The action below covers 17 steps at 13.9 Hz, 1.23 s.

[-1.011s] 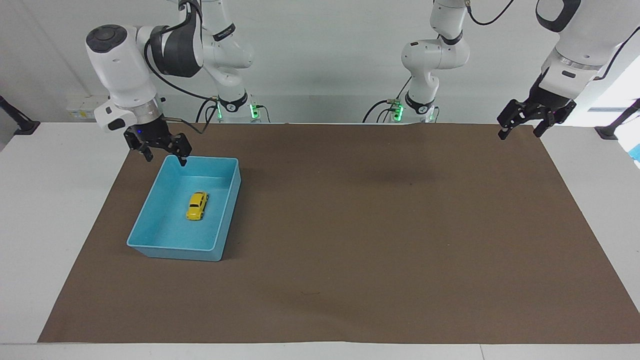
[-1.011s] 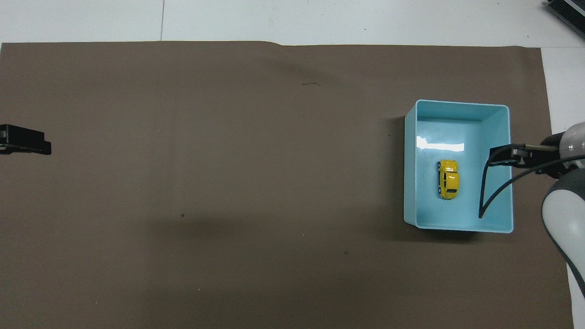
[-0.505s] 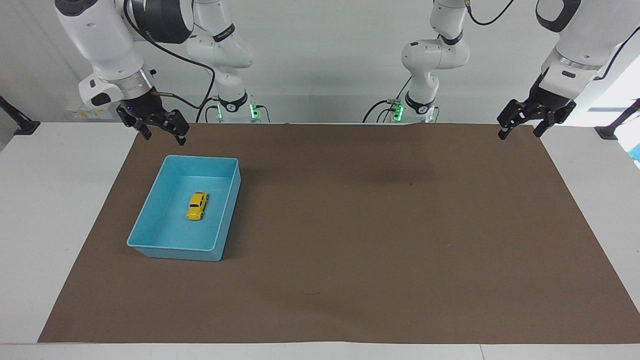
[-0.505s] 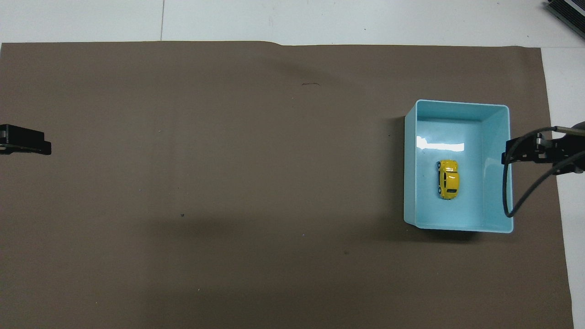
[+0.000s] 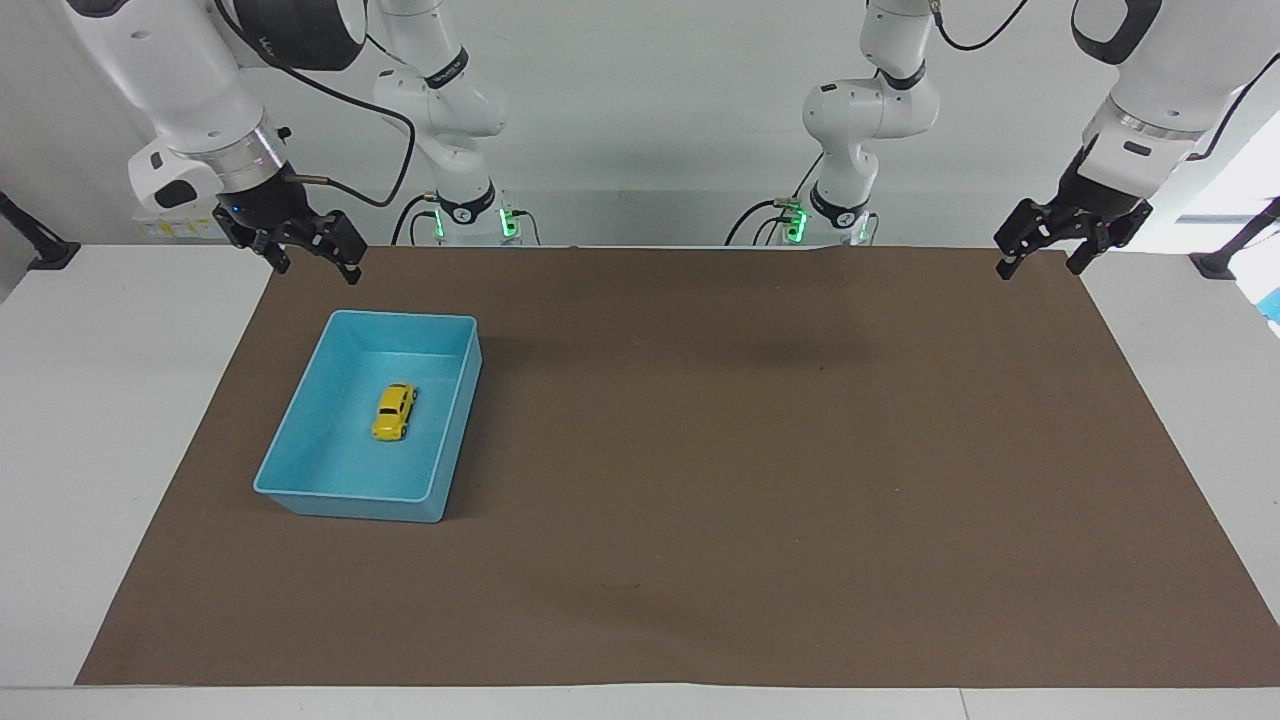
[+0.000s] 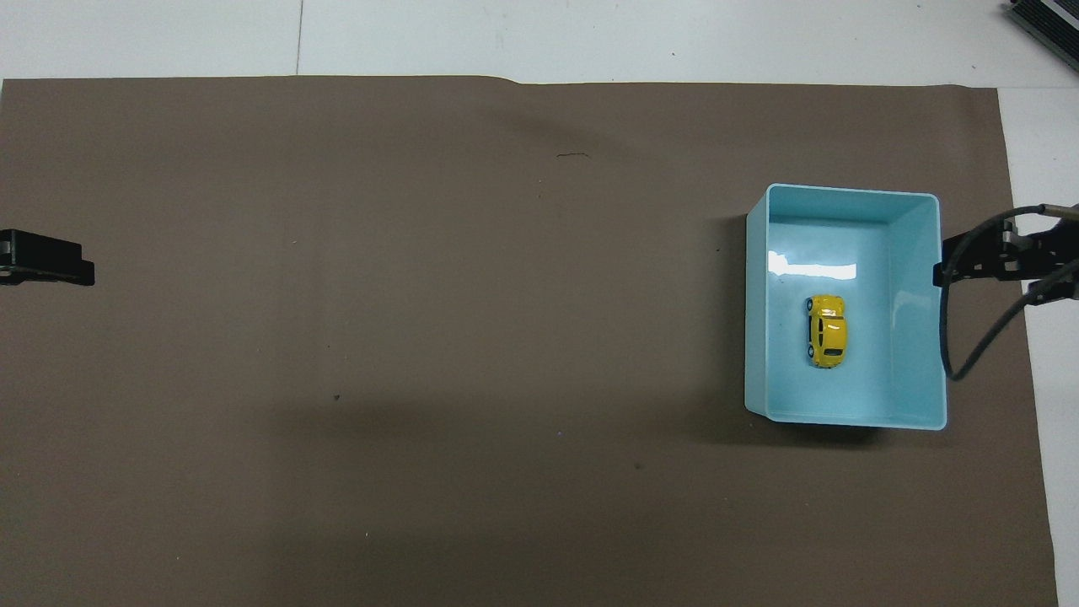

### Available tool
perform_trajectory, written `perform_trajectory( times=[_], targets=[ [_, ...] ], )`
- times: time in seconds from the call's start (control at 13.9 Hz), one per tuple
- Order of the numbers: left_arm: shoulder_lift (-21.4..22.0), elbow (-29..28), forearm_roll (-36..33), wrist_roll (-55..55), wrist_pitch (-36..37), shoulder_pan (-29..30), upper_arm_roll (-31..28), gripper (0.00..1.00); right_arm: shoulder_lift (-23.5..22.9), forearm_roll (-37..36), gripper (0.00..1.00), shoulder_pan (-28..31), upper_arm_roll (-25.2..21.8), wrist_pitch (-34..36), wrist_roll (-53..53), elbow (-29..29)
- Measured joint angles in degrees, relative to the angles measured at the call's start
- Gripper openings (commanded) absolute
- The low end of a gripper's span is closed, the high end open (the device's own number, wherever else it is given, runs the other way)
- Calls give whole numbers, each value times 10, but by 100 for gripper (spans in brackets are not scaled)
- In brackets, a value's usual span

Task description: Wind up and store yellow beetle car

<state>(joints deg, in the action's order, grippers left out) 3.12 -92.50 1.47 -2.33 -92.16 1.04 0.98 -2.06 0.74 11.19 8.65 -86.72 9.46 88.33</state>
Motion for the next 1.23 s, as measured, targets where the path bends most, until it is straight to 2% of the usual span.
perform_trajectory(
  times=[0.36, 1.23],
  targets=[
    [0, 0, 0, 0, 0, 0, 0, 100, 2, 0, 100, -20, 1, -1, 0, 3],
    [0, 0, 0, 0, 0, 0, 0, 100, 2, 0, 100, -17, 0, -1, 1, 3]
  ],
)
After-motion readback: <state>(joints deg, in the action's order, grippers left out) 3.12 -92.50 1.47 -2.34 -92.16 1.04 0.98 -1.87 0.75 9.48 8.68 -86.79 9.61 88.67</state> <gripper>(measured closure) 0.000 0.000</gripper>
